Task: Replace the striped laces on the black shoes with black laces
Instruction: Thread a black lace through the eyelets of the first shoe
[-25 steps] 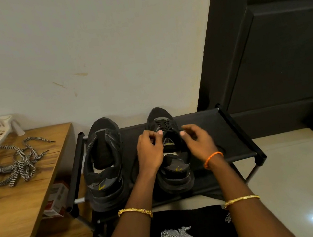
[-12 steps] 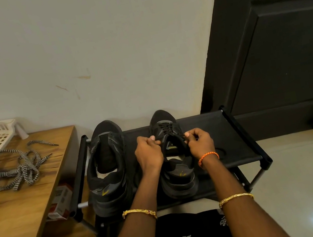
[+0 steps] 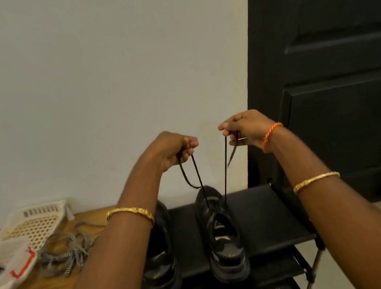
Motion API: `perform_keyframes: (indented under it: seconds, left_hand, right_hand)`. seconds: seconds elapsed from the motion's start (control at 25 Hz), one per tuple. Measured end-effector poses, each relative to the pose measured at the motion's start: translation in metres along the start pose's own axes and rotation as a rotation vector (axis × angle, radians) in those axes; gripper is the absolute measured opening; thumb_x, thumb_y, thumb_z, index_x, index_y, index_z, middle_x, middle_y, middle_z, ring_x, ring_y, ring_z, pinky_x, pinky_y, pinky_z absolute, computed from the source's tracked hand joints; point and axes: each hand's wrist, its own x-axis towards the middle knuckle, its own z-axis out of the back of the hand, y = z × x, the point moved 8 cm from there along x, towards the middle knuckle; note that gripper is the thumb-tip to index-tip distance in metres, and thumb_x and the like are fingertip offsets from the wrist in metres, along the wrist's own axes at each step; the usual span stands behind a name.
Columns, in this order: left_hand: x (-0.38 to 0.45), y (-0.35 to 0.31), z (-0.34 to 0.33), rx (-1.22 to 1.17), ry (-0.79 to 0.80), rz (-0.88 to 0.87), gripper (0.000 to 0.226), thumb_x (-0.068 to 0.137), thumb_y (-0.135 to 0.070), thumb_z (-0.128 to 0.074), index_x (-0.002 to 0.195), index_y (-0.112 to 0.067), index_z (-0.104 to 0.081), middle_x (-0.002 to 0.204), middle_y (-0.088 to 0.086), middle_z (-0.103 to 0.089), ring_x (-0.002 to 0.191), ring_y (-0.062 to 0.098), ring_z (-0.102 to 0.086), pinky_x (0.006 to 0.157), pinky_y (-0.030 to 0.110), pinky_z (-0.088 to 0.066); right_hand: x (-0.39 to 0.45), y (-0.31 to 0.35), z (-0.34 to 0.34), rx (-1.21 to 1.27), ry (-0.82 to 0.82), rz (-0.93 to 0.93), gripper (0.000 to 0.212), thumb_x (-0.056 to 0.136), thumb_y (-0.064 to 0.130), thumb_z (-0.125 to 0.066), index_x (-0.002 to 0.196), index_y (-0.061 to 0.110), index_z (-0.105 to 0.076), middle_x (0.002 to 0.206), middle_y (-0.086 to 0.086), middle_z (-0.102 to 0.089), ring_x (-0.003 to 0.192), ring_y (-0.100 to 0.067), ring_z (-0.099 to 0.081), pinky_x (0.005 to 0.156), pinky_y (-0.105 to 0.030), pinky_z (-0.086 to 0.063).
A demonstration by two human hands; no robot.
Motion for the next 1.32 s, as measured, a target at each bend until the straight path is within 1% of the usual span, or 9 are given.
perform_keyframes:
  seconds: [0.08,0.32,0.52,0.64,0.84,1.0,1.12,1.2,1.32]
  left_hand:
    - [-0.015,-0.04,0.0,0.012,0.048,-0.021,0.033,0.097,0.002,-0.033,0.089,-0.004,-0.064,0.075,0.002,-0.065,0.048,0.004,-0.055,0.045,0.015,-0.047]
    - [-0.043,-0.101,-0.004,-0.03,0.123,-0.072,0.032,0.099,-0.002,-0.033,0.091,-0.005,-0.064,0.079,0.003,-0.068,0.061,0.009,-0.064,0.049,0.016,-0.05]
    - [-0.05,-0.114,-0.007,-0.084,0.121,-0.05,0.023,0.098,-0.005,-0.039,0.095,-0.003,-0.062,0.075,0.004,-0.071,0.072,0.013,-0.069,0.061,0.019,-0.055]
    - [-0.051,-0.115,-0.009,-0.152,0.146,-0.043,0.02,0.097,-0.008,-0.043,0.093,-0.001,-0.061,0.076,0.007,-0.072,0.076,0.017,-0.07,0.069,0.024,-0.056]
    - [-0.051,-0.129,-0.016,-0.195,0.175,-0.017,0.03,0.101,-0.015,-0.037,0.098,0.006,-0.059,0.078,0.016,-0.072,0.07,0.023,-0.072,0.06,0.026,-0.059]
    - [-0.052,-0.134,-0.021,-0.199,0.214,0.015,0.035,0.095,-0.008,-0.03,0.105,0.014,-0.055,0.086,0.024,-0.071,0.077,0.031,-0.071,0.07,0.033,-0.059]
    - [-0.05,-0.135,-0.02,-0.244,0.216,0.029,0.035,0.086,-0.004,-0.029,0.102,0.015,-0.055,0.09,0.028,-0.07,0.079,0.035,-0.071,0.072,0.036,-0.06]
    - [-0.047,-0.132,-0.023,-0.2,0.217,0.052,0.034,0.092,-0.01,-0.032,0.097,0.014,-0.056,0.085,0.027,-0.07,0.073,0.033,-0.072,0.069,0.035,-0.059]
    - [-0.044,-0.113,-0.033,-0.118,0.252,0.162,0.044,0.102,-0.024,-0.034,0.095,0.013,-0.057,0.082,0.025,-0.071,0.067,0.031,-0.072,0.061,0.033,-0.06]
  right_hand:
    - [-0.008,0.039,0.005,-0.057,0.036,0.043,0.015,0.095,0.008,-0.052,0.094,0.006,-0.067,0.078,-0.005,-0.066,0.064,-0.008,-0.058,0.07,-0.025,-0.056]
    - [-0.02,0.098,0.014,-0.059,0.033,0.109,0.018,0.097,0.005,-0.048,0.103,0.002,-0.065,0.081,-0.006,-0.068,0.07,-0.012,-0.062,0.067,-0.025,-0.054]
    - [-0.023,0.108,0.011,-0.175,0.046,0.166,0.022,0.096,0.011,-0.051,0.108,0.0,-0.066,0.079,-0.004,-0.065,0.069,-0.01,-0.059,0.064,-0.022,-0.053]
    - [-0.024,0.118,0.012,-0.308,-0.011,0.256,0.025,0.092,0.019,-0.058,0.108,0.003,-0.068,0.095,-0.001,-0.062,0.08,-0.011,-0.055,0.064,-0.02,-0.052]
    - [-0.023,0.128,0.015,-0.248,-0.031,0.276,0.019,0.085,0.008,-0.066,0.102,0.0,-0.069,0.093,-0.013,-0.068,0.073,-0.011,-0.065,0.062,-0.017,-0.055]
    - [-0.022,0.132,0.016,-0.242,-0.071,0.287,0.009,0.084,0.004,-0.068,0.092,0.008,-0.067,0.089,-0.006,-0.066,0.08,-0.015,-0.065,0.06,-0.018,-0.053]
    - [-0.022,0.133,0.018,-0.208,-0.064,0.269,0.009,0.082,0.003,-0.069,0.088,0.01,-0.066,0.087,-0.005,-0.066,0.083,-0.016,-0.065,0.06,-0.02,-0.053]
    - [-0.023,0.133,0.017,-0.202,-0.048,0.274,0.008,0.082,0.004,-0.069,0.087,0.009,-0.066,0.087,-0.005,-0.067,0.083,-0.016,-0.066,0.06,-0.021,-0.053]
    - [-0.025,0.134,0.012,-0.208,-0.042,0.306,0.008,0.081,0.008,-0.072,0.085,0.012,-0.066,0.085,-0.003,-0.068,0.079,-0.013,-0.066,0.059,-0.019,-0.052]
